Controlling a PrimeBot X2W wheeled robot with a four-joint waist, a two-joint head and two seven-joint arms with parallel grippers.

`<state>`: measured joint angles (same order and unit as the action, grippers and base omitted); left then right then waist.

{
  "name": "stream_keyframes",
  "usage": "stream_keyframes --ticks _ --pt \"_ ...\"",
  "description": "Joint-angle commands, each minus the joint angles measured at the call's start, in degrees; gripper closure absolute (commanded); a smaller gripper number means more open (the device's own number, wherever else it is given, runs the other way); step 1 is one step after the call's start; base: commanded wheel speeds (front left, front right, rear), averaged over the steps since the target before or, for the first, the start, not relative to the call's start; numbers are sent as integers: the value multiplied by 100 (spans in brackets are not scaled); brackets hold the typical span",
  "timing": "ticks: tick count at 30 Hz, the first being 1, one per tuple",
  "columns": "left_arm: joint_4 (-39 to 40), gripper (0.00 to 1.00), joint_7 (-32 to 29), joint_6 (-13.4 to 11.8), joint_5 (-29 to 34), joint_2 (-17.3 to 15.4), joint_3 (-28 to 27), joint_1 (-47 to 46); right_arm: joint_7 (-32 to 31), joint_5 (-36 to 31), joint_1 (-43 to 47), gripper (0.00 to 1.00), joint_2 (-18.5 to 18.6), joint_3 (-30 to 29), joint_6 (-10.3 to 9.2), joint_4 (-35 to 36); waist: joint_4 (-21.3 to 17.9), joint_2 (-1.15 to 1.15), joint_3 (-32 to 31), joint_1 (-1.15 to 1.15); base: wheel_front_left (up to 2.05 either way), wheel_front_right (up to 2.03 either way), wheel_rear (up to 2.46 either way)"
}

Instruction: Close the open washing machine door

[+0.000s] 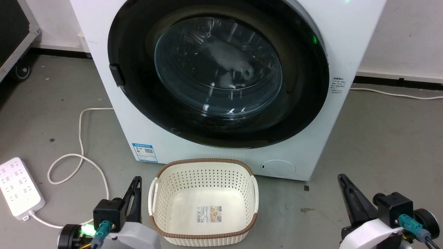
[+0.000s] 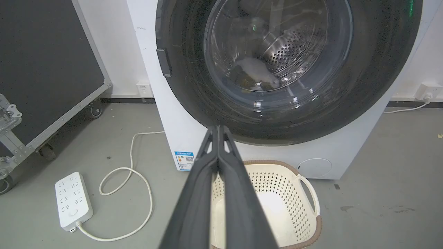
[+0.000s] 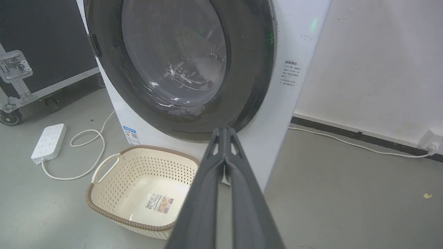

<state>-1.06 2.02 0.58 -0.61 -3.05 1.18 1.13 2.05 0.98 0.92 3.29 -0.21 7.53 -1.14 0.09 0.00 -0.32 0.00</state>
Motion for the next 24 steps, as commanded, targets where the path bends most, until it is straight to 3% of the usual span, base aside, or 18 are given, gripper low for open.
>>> stream_keyframes --ticks 1,24 --pt "31 100 -21 -36 22 6 -19 -82 -23 -24 -69 100 -34 3 -4 54 0 0 1 0 0 0 0" --pt "106 100 -202 -58 61 17 -118 -113 -205 -98 -92 100 -41 21 -4 114 -9 0 32 0 0 0 0"
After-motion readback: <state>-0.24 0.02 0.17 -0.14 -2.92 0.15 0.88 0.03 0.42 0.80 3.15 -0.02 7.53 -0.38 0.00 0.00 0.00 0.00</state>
